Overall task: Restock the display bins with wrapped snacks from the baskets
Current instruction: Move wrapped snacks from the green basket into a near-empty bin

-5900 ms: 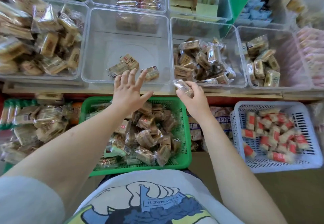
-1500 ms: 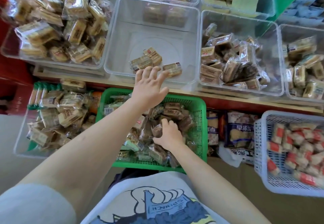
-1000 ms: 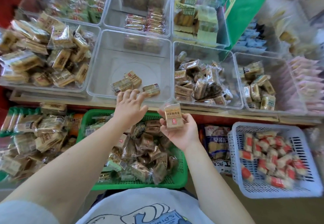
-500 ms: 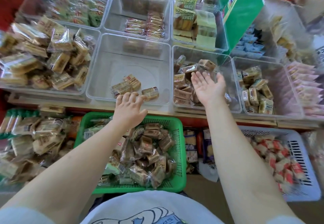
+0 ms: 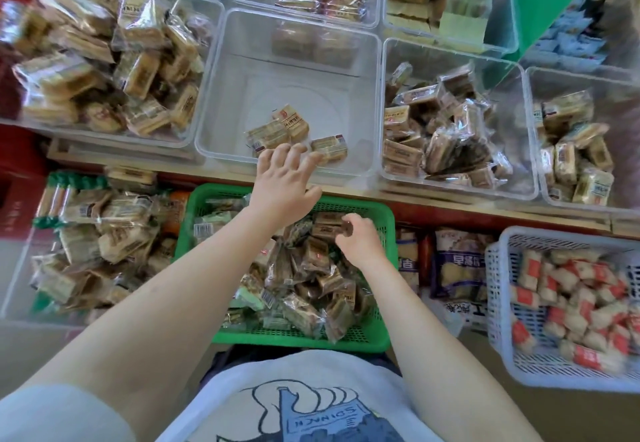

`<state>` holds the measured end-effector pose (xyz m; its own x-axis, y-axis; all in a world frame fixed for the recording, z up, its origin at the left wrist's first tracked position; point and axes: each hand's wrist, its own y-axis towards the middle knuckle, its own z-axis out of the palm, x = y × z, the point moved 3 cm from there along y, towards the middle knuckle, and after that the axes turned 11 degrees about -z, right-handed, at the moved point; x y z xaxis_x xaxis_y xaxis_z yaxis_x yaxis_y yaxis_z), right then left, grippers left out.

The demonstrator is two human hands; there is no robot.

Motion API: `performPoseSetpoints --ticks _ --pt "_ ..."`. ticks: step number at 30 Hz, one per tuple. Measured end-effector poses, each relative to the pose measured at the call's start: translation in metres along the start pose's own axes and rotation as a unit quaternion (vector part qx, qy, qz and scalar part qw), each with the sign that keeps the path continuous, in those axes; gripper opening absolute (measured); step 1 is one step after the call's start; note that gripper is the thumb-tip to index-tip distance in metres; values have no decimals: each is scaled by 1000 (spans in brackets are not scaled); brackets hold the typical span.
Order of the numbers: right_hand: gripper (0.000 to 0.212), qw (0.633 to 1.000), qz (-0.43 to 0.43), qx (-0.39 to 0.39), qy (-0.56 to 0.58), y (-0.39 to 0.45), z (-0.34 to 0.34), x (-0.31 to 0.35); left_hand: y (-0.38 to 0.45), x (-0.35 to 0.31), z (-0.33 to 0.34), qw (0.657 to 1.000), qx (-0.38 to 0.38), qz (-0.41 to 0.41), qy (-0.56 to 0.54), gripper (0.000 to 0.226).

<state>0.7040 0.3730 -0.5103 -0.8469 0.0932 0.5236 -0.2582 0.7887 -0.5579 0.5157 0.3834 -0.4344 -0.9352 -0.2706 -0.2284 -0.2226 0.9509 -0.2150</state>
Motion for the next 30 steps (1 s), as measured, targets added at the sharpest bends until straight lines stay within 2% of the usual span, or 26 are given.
performPoseSetpoints --ticks 3,5,11,14,18,22,30 --pt "60 995 -37 12 -90 12 27 -12 1 1 3 1000 -8 4 -1 58" --pt "58 993 -42 9 -112 18 38 -17 1 2 5 1000 -14 5 2 58" --pt "49 986 -72 -73 -133 23 48 -20 1 2 7 1000 -27 6 1 58" --pt "45 984 -80 -61 -147 18 49 -20 1 1 7 1000 -24 7 1 59" --pt "27 987 -89 -83 -108 5 47 -27 0 2 6 1000 -22 7 1 58" --pt "9 991 -55 -92 -75 -2 36 -33 0 1 6 1000 -14 7 1 58" --pt "21 994 16 -108 -8 -23 -11 -31 -1 -1 -2 1000 15 2 6 59"
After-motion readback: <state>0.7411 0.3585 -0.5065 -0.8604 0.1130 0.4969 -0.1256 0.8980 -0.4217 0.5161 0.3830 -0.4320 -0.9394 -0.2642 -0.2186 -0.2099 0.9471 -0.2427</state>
